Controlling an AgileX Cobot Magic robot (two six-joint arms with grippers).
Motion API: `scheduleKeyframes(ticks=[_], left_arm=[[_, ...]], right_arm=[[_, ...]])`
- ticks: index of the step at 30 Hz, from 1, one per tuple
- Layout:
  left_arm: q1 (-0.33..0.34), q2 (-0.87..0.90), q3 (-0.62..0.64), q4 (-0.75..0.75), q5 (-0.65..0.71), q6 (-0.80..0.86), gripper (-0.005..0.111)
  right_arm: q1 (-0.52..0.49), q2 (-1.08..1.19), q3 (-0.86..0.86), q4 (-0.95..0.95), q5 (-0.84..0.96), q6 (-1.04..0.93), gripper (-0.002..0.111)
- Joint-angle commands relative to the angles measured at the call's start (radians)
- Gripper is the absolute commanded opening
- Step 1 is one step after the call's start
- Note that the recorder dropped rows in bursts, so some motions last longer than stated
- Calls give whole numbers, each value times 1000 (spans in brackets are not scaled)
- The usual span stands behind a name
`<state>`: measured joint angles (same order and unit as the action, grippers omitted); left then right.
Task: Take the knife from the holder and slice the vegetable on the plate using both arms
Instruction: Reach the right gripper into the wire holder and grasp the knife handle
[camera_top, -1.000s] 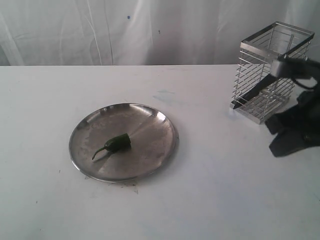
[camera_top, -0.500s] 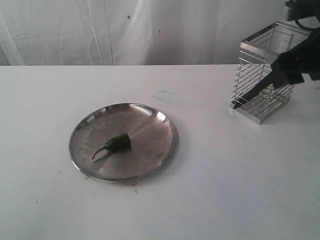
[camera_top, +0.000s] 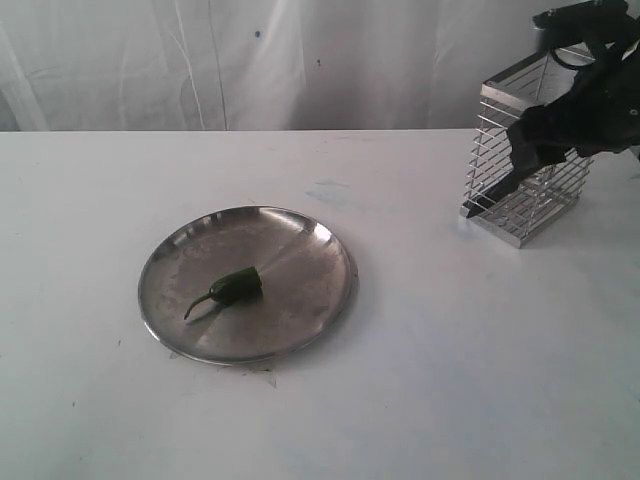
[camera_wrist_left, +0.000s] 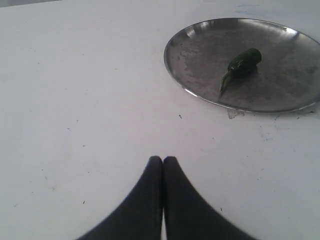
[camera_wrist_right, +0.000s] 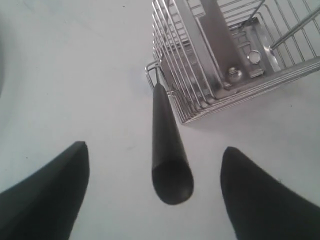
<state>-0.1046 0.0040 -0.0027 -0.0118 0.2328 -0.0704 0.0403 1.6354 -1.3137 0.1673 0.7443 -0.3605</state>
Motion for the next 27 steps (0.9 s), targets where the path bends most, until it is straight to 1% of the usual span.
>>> scheduleKeyframes(ticks=[1,7,9,10,11,12,13,15,19,24,27], left_arm=[[1,-4,3,-6,0,0,0],[1,-4,3,-6,0,0,0],[1,-4,3,-6,0,0,0],[1,-4,3,-6,0,0,0],[1,-4,3,-6,0,0,0],[1,-4,3,-6,0,0,0],[1,-4,3,-6,0,0,0],[1,-4,3,-6,0,0,0],[1,-4,3,-6,0,0,0],[1,-4,3,-6,0,0,0],[1,-4,3,-6,0,0,0]], right_arm=[[1,20,-4,4,-46,-11,64],[1,24,-4,4,-74,-11,44],[1,24,-4,4,-61,-11,29],[1,24,-4,4,-57,-11,25],[1,24,-4,-5,-52,-11,18],[1,22,-4,-7,-52,-11,14],[1,17,-4,-7,-52,-11,9],[1,3,-4,-7,-52,-11,4],[1,-26,-4,-16,-52,-11,0],[1,-80,-4,-32,-33,-11,0],[1,-121,-4,-34,9,-11,0]])
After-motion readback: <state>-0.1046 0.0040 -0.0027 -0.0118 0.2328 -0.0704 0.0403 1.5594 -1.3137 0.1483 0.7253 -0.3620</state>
